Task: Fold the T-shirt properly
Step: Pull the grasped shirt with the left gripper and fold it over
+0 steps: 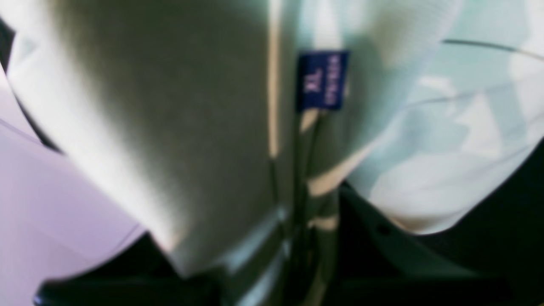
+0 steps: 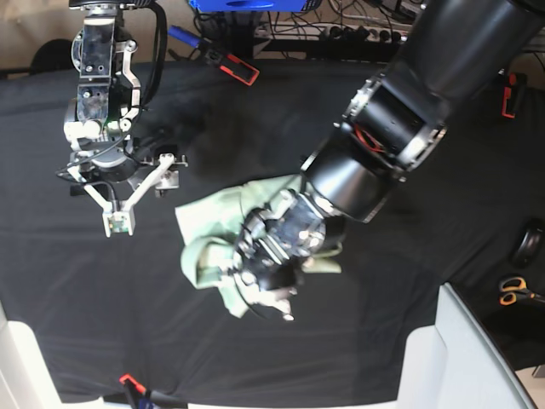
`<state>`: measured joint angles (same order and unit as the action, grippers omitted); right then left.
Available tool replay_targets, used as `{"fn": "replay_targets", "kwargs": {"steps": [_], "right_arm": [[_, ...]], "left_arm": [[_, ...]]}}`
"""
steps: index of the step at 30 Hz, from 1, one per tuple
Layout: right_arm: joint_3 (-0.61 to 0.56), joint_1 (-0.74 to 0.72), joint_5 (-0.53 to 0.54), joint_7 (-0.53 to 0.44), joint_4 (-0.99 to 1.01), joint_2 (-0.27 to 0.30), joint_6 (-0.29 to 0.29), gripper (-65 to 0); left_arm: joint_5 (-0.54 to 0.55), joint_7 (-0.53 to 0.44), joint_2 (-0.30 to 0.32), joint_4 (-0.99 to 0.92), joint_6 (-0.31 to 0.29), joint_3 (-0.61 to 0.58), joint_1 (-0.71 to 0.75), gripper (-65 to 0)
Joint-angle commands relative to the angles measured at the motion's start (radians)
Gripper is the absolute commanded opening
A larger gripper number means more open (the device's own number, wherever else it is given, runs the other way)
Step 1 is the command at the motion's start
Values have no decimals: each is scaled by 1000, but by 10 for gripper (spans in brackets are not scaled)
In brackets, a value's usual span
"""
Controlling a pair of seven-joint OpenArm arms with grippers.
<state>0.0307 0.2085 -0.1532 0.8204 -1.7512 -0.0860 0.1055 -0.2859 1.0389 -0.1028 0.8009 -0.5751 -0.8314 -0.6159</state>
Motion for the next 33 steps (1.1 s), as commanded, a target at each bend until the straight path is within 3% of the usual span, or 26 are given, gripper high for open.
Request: {"fn": "replay_targets", "kwargs": {"steps": [1,4,14,20,28,30,33], "right_arm": [[1,-10,2,-19,-22,-1,1,-123],[1,-8,2,-19,-22,1,1,-123],[1,-16,2,-19,-16,2,1,-123],[1,-30,2,-19,-14,2,1,-123],[21,-45,2,-19,-13,2,1,-123],[50,-57,2,-19,-11,2,1,-123],[87,-77,2,-19,15,2,3,-123]], "left_arm": [[-22,-30,-21,-2,5,4,-22,-650],[-55,-79,-47,-28,5,4,-5,-650],[-155,-202,-47,-28,5,2,20,-650],[-154,-196,-45,-25,5,-118,55,-650],[-160,-191,-44,18,5,-128,86,-650],[-161,-153,-38,73,4,-130,113,-650],[-161,-107,-25,160,-84,-130,143,-650]]}}
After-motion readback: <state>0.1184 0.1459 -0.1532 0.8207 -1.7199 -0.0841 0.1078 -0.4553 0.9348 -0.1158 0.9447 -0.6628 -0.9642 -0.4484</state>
